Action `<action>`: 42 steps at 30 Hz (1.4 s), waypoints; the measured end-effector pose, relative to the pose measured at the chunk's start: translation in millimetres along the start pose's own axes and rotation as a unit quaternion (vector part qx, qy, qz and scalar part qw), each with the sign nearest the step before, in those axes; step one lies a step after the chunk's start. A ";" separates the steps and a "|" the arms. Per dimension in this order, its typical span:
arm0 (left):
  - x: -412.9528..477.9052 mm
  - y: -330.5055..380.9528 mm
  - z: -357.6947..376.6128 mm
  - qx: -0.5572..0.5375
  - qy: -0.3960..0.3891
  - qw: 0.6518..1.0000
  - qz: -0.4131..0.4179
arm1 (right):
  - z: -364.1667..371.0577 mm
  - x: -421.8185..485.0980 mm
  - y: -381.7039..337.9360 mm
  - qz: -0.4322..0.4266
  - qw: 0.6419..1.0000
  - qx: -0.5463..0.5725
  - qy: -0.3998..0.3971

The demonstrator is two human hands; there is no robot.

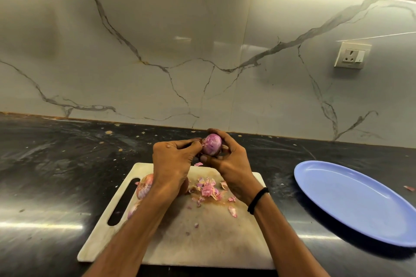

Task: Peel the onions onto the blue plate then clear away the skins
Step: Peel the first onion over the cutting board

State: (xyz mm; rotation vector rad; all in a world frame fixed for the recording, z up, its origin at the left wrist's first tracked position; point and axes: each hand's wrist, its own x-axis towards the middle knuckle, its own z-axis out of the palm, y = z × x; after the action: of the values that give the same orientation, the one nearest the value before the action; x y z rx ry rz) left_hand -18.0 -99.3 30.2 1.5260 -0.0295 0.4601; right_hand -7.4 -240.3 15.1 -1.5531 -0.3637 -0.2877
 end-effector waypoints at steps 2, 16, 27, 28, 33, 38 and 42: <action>1.2 0.7 -1.1 -0.023 -0.010 1.000 -0.012 | -2.4 0.3 -1.3 0.028 0.998 0.054 -0.013; -4.2 2.6 -1.0 0.000 -0.101 0.985 0.142 | -6.1 -0.4 -14.5 0.084 0.958 0.272 0.005; -5.0 -12.4 3.1 0.141 -0.066 0.933 0.324 | -7.5 2.4 -3.6 0.072 0.981 0.176 0.028; -4.3 -13.8 3.5 0.154 -0.064 0.927 0.335 | -8.0 2.2 -2.9 0.072 0.983 0.167 0.030; -5.2 -14.0 4.2 0.205 -0.063 0.908 0.361 | -8.1 1.3 -2.0 0.078 0.984 0.154 0.028; -1.3 -13.8 1.0 0.276 -0.067 0.890 0.357 | -5.8 -1.1 -1.4 0.079 0.988 0.133 0.017; -5.5 -7.3 0.2 0.208 -0.057 0.934 0.286 | -4.9 -2.6 -4.3 0.083 0.985 0.148 0.012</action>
State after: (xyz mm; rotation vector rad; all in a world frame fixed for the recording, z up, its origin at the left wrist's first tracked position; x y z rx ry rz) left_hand -20.6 -100.9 21.6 1.9590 -0.5068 0.8808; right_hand -11.2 -245.4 18.1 -1.2770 -0.2439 -0.1155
